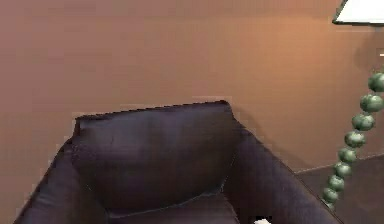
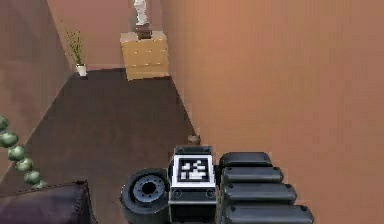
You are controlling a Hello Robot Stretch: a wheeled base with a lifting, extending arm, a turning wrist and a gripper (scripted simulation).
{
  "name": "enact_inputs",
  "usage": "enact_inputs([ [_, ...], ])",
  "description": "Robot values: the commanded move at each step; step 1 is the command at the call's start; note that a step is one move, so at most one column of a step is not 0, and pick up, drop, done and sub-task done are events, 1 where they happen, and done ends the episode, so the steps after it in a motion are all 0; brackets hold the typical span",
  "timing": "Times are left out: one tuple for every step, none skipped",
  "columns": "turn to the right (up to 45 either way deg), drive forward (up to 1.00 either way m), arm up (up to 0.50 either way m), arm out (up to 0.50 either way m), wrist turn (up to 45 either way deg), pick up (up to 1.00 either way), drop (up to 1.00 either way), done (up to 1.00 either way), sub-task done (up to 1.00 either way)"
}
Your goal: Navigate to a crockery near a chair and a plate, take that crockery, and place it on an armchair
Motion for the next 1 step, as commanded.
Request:
enact_inputs([
  [45.0,0.00,0.00,0.00,0.0,0.00,0.00,0.00,0.00],
])
